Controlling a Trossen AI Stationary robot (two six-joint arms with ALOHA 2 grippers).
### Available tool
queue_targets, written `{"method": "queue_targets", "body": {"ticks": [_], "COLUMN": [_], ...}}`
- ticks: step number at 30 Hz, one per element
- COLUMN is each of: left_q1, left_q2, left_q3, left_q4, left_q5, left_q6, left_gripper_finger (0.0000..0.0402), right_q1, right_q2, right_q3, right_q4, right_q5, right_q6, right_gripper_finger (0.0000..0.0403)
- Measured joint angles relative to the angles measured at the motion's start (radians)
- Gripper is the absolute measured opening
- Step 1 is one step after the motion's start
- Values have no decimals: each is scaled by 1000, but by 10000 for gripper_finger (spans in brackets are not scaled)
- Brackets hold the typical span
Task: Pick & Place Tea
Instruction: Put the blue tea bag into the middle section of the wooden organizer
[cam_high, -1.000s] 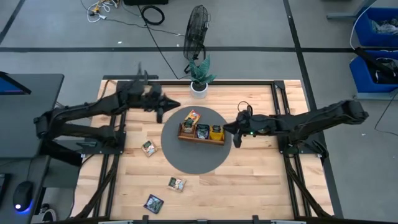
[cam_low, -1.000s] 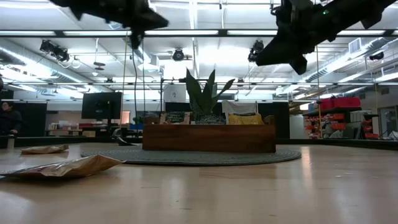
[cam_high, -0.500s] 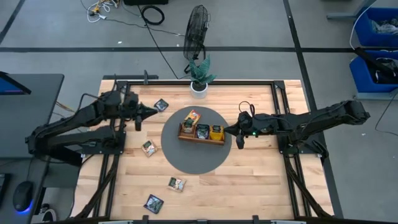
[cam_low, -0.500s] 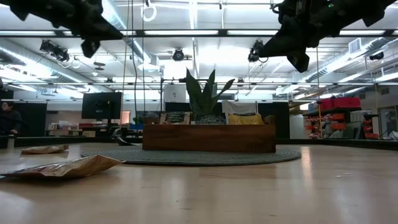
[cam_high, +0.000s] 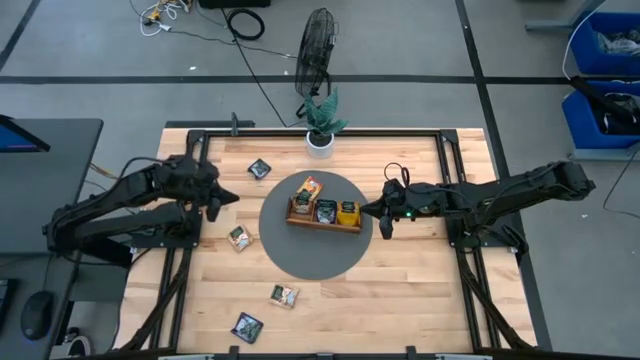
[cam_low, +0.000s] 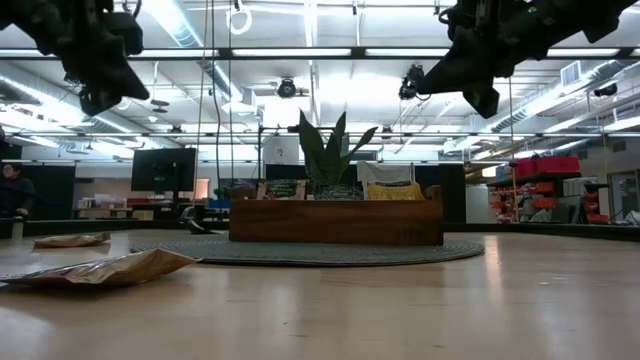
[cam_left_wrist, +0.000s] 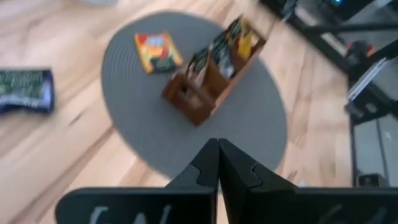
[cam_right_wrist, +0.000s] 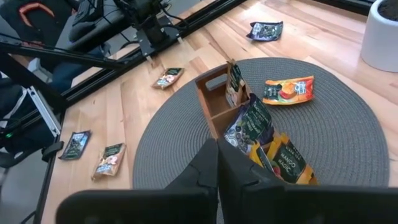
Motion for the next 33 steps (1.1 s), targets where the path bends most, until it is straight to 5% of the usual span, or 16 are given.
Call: {"method": "queue_targets", "body": {"ticks": [10,24,33], "left_q1": [0,-2,-95], "left_q2": [110,358,427], "left_q3": [0,0,0], "left_q4": [-159,-54,35], "left_q5": [24,94,139], "left_q6": [22,52,61], "left_gripper_finger": [37,251,259], "right_q1": [0,0,0], "right_q2": [0,0,0], "right_q3": [0,0,0], "right_q4": [-20,-41,-54], "right_q5": [0,-19,-26], "right_q6": [23,51,50], "right_gripper_finger": [2,2,2]}}
